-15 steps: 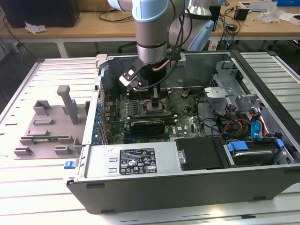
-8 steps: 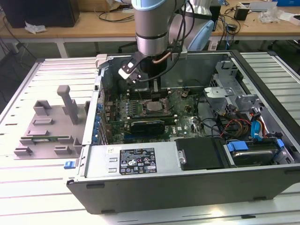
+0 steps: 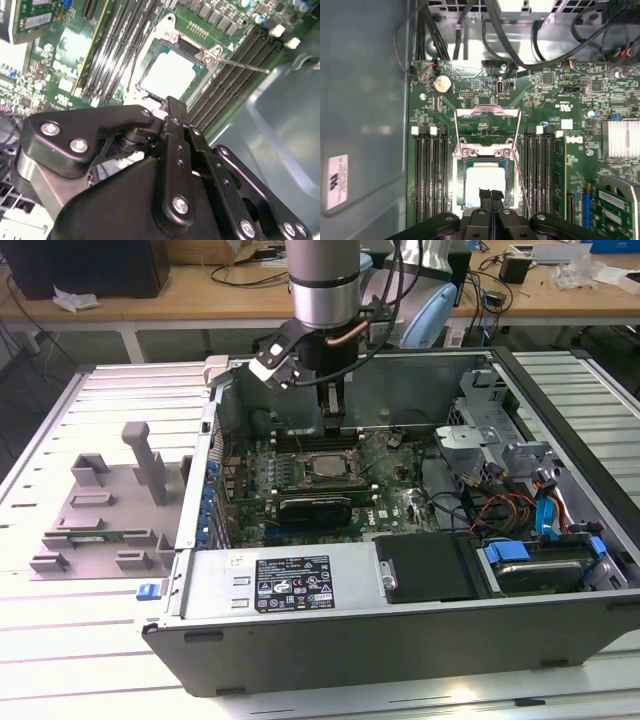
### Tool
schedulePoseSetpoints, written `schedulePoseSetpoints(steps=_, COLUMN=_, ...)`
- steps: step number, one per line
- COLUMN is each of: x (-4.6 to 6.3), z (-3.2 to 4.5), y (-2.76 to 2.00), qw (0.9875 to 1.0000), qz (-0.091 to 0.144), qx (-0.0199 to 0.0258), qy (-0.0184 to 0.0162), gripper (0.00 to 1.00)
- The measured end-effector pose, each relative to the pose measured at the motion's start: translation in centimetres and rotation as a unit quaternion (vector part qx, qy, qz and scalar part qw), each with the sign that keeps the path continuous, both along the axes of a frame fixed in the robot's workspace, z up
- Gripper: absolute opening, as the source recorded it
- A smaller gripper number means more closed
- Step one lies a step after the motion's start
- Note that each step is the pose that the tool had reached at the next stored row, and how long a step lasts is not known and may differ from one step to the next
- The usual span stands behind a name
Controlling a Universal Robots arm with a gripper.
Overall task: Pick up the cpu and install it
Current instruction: 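Place the cpu into insertion slot, then close the cpu cover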
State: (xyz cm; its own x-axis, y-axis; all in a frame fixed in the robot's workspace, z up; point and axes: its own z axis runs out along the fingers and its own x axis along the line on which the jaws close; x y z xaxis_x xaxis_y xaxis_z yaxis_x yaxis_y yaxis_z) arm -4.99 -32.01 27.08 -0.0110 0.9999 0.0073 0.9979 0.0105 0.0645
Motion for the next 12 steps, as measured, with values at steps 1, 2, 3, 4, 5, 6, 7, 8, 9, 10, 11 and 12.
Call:
schedulePoseSetpoints(steps=1, x=0.0, z=0.15, y=0.0, qw=1.0, qz=0.0, qx=-0.0001, qy=0.0, gripper=0.11)
schedulePoseSetpoints(steps=2, x=0.0, z=0.2, y=0.0, qw=1.0, qz=0.0, qx=0.0, qy=-0.0001, gripper=0.11)
schedulePoseSetpoints(steps=3, x=0.0, z=0.2, y=0.0, qw=1.0, qz=0.0, qx=0.0, qy=-0.0001, gripper=0.11)
schedulePoseSetpoints(steps=4, x=0.0, z=0.21, y=0.0, qw=1.0, qz=0.0, qx=0.0, qy=-0.0001, gripper=0.11)
schedulePoseSetpoints(steps=5, x=0.0, z=0.22, y=0.0, qw=1.0, qz=0.0, qx=-0.0001, qy=0.0, gripper=0.11)
schedulePoseSetpoints(steps=6, x=0.0, z=0.21, y=0.0, qw=1.0, qz=0.0, qx=-0.0001, qy=-0.0001, gripper=0.11)
schedulePoseSetpoints(steps=7, x=0.0, z=0.21, y=0.0, qw=1.0, qz=0.0, qx=-0.0001, qy=0.0, gripper=0.11)
schedulePoseSetpoints(steps=8, x=0.0, z=0.21, y=0.0, qw=1.0, qz=0.0, qx=-0.0001, qy=0.0, gripper=0.11)
schedulePoseSetpoints(steps=9, x=0.0, z=0.21, y=0.0, qw=1.0, qz=0.0, qx=-0.0001, qy=-0.0001, gripper=0.11)
schedulePoseSetpoints(steps=10, x=0.0, z=0.21, y=0.0, qw=1.0, qz=0.0, qx=-0.0001, qy=-0.0001, gripper=0.11)
schedulePoseSetpoints(steps=11, x=0.0, z=0.22, y=0.0, qw=1.0, qz=0.0, qx=-0.0001, qy=-0.0001, gripper=0.11)
schedulePoseSetpoints(steps=12, x=0.0, z=0.21, y=0.0, qw=1.0, qz=0.0, qx=-0.0001, qy=-0.0001, gripper=0.11)
